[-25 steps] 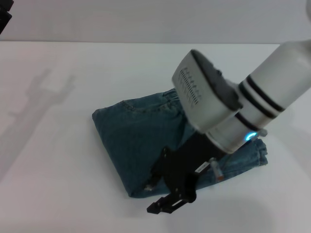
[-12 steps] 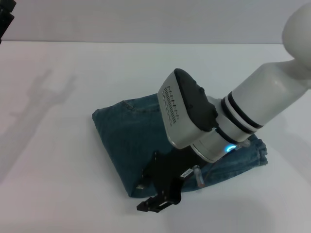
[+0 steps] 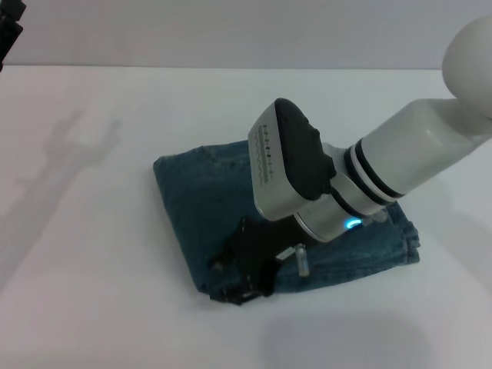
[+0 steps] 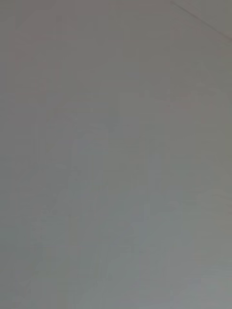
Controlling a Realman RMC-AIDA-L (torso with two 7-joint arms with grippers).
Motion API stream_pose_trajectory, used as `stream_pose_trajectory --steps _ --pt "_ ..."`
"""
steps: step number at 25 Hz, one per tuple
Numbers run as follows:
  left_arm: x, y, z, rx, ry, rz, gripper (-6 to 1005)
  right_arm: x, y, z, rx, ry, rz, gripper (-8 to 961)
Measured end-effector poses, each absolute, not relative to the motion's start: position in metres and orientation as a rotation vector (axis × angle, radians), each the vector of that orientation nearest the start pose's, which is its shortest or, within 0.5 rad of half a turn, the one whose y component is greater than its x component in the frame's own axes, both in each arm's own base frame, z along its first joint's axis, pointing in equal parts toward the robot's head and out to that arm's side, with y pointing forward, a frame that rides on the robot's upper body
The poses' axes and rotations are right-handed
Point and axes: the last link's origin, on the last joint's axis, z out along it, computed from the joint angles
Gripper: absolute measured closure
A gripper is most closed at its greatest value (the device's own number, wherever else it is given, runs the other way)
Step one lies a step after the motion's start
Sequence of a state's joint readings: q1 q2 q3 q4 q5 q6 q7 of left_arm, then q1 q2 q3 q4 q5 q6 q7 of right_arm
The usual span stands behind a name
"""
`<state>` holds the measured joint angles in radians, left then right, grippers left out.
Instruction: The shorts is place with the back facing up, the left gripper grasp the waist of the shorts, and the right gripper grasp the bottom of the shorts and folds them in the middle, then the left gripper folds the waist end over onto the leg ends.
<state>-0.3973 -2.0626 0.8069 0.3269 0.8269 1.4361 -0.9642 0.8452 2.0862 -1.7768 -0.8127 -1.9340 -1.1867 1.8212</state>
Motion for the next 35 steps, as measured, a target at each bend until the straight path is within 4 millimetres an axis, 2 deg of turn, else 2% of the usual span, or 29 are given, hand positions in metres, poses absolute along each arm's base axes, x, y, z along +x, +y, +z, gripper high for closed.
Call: stream_pose_trajectory --steps 10,17,19,22,23,24,25,30,35 --pt "-0.302 0.335 0.065 -1.639 -0.616 -1.312 140 0.121 0.356 -0.128 -3.082 0.003 -0.097 483" --pt "-0.306 0.332 0.066 -1.630 -0.626 -1.303 140 0.117 0.337 -0.117 -3.147 -0.126 -0.033 483" --pt "-0.308 0.331 0.067 -1.622 -0.626 -1.300 140 0.117 0.330 -0.109 -3.128 -0.178 0.031 483" --pt "-0.310 0.331 0.069 -1.612 -0.627 -1.296 140 0.118 0.325 -0.094 -3.032 -0.232 0.226 483" --pt "-0.310 0.330 0.069 -1.608 -0.627 -1.295 140 0.118 0.325 -0.089 -2.998 -0.224 0.309 483" --pt "-0.312 0.330 0.070 -1.601 -0.630 -1.293 140 0.120 0.330 -0.075 -2.908 -0.192 0.471 483" --pt "-0.312 0.330 0.070 -1.601 -0.630 -1.293 140 0.120 0.330 -0.075 -2.908 -0.192 0.471 483" --pt "-0.314 0.329 0.070 -1.588 -0.635 -1.289 140 0.142 0.353 -0.033 -2.618 -0.034 0.812 483" --pt "-0.317 0.326 0.070 -1.583 -0.636 -1.279 140 0.176 0.365 -0.001 -2.284 0.015 0.977 484"
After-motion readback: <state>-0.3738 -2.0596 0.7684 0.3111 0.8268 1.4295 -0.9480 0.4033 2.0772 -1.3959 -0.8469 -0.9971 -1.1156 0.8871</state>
